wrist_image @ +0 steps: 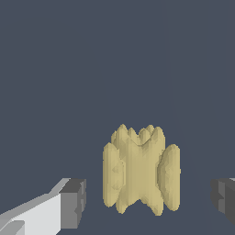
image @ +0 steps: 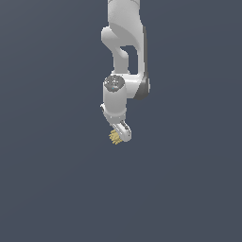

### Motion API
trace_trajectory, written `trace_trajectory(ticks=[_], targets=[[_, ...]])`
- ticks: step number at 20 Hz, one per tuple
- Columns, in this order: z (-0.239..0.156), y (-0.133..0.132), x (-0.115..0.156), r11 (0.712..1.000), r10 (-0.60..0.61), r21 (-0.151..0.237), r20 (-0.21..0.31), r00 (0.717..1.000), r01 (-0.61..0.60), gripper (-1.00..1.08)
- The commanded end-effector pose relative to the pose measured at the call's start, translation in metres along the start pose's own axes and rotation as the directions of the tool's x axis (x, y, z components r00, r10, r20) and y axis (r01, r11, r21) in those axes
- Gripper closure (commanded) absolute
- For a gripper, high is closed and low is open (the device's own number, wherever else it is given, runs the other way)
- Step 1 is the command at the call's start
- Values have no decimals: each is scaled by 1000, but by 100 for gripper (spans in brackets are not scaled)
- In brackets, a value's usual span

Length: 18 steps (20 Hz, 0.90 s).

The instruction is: Pick up the object and move it to a goal position.

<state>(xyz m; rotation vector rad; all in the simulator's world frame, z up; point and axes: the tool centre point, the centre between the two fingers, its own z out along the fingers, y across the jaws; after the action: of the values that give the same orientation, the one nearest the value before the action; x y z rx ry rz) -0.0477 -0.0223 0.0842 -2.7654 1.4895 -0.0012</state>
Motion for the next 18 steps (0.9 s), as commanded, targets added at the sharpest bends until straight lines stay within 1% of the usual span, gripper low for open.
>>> trace_trajectory(ticks=[1, 7, 12, 13, 18], targets=[[9, 1, 0, 1000, 1, -1, 0, 1000, -1, -92], [36, 1, -1, 1000, 4, -1, 0, 1000, -4, -92], [43, 1, 0, 1000, 4, -1, 0, 1000, -4, -92], [43, 1, 0, 1000, 4, -1, 0, 1000, -4, 108], [43, 1, 0, 1000, 4, -1, 0, 1000, -4, 108]])
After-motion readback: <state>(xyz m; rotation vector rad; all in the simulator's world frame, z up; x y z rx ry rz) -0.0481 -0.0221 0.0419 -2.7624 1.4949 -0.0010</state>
